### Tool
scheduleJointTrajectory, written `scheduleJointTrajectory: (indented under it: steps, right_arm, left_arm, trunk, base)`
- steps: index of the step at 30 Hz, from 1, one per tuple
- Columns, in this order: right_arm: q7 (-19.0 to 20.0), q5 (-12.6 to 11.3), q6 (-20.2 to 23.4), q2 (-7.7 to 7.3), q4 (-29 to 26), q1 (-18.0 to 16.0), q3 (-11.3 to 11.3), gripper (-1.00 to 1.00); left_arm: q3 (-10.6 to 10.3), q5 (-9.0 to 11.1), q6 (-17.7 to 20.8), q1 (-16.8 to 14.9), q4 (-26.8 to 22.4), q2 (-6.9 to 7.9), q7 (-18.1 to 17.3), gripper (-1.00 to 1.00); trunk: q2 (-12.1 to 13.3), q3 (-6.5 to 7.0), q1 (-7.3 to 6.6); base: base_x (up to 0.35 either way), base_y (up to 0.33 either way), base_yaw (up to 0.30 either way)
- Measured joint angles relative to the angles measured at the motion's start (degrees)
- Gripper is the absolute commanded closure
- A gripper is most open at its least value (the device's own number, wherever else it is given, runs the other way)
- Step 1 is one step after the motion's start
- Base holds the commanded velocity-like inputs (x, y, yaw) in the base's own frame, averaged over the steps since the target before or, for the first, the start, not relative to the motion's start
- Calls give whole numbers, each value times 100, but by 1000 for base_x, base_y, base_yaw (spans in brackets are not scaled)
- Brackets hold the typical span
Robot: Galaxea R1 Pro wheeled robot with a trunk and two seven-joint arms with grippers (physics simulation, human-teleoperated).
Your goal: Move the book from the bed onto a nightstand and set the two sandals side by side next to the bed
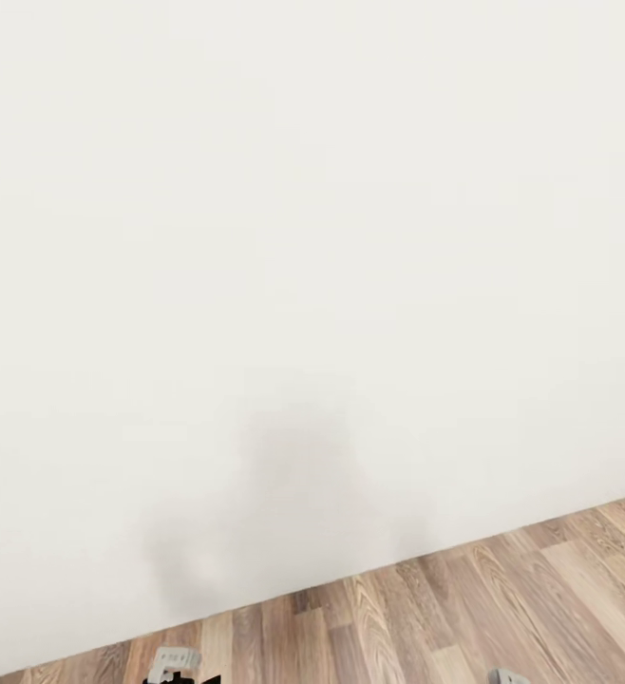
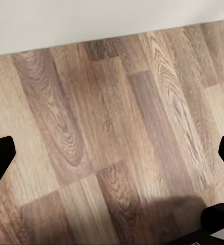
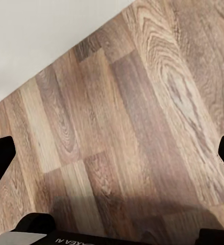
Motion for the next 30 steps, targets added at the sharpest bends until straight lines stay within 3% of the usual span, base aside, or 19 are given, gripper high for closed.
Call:
scheduleJointTrajectory:
  steps: [16, 30]
  right_arm:
    - [0, 0, 0, 0, 1, 0, 0, -100]
    - [6, 8, 0, 0, 0, 0, 3, -100]
  left_arm:
    - [0, 0, 0, 0, 0, 0, 4, -100]
    - [0, 0, 0, -1, 0, 0, 3, -100]
  trunk:
    - [0, 0, 1]
    - [0, 21, 3]
  base:
    - [291, 0, -204]
    - [28, 0, -263]
